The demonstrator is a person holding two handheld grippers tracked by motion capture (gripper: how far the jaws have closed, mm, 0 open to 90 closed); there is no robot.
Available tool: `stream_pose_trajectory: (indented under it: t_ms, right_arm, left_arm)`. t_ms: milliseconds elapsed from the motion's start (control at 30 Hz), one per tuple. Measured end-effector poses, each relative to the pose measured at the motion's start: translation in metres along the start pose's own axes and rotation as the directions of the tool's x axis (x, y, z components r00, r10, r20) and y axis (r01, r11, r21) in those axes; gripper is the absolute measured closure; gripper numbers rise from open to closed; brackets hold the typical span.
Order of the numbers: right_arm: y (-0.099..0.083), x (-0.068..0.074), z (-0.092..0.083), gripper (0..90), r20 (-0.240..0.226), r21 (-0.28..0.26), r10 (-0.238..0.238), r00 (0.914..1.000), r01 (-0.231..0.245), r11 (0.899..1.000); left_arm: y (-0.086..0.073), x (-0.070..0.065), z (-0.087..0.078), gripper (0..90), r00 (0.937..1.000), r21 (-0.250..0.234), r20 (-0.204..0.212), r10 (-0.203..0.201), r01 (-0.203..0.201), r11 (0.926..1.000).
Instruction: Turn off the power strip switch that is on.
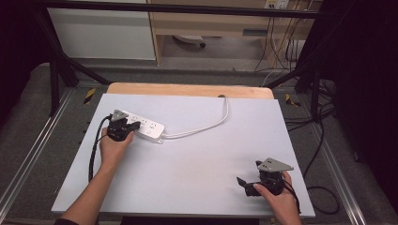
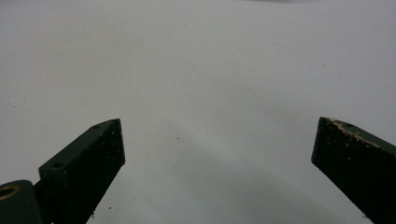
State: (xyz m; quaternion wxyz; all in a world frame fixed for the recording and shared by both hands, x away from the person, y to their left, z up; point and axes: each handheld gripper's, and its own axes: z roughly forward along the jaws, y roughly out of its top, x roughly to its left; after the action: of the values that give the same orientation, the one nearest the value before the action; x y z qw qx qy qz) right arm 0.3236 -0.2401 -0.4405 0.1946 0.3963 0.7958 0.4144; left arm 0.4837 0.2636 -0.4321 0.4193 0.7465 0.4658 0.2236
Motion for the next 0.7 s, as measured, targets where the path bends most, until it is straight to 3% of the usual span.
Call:
stream_pose_trajectory:
  t_ms: [700]
  right_arm:
    - [-0.0004,-0.0009,-0.0005,3.3,-0.005,-0.001,0.006,1.0,-0.006,1.0]
  left_arm:
    - [-0.0011,-0.0004,0.0022,90.0,0.9999,0.012,-0.011,0.012,-0.012,0.9999]
